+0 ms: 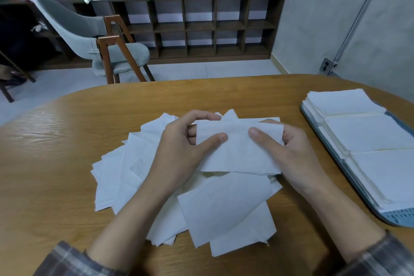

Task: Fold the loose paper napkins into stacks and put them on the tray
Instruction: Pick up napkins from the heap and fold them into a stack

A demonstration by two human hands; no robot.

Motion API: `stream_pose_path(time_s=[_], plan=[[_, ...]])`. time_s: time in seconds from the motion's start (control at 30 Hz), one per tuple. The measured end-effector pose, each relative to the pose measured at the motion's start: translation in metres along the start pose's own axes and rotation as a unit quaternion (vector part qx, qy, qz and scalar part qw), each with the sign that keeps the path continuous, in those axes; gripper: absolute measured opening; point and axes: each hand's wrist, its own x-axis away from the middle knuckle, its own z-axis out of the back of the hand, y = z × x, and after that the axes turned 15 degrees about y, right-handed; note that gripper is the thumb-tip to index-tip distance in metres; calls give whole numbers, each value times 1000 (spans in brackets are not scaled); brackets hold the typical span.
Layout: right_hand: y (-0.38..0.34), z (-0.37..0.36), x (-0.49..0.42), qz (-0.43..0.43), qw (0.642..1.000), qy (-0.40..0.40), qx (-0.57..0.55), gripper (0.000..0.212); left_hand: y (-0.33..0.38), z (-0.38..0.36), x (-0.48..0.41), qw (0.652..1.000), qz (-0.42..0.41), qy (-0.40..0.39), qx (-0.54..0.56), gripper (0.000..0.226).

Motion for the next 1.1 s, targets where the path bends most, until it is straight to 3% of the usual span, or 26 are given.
stream_pose_path(time_s=[0.17, 0.33, 0.53, 0.73, 0.83, 0.93, 1.03, 1.1], plan=[[-1, 2, 0, 1, 1000, -7, -9, 21, -4, -4, -1, 998, -35, 40, -42, 4], [1, 4, -1, 16, 999, -22, -21, 22, 0, -1, 0, 997, 47, -27, 48, 12], [1, 3, -2, 32, 999, -14, 13, 24, -5, -7, 2, 995, 32, 39, 86, 8], [-1, 2, -1, 32, 999, 17, 18, 12, -3, -7, 5, 996, 20, 42, 79, 10], [-1, 3, -2, 30, 1000, 8, -3, 30, -6, -7, 3, 997, 11, 43, 69, 7], [0, 6, -4, 33, 998, -40, -17, 47, -10, -5, 1, 999, -15, 48, 15, 12], [4, 8, -7, 84, 994, -50, 42, 17, -7, -7, 6, 994, -93, 60, -12, 27], [8, 8, -9, 81, 994, -25, 67, 17, -6, -8, 8, 968, -213, 84, -99, 36]])
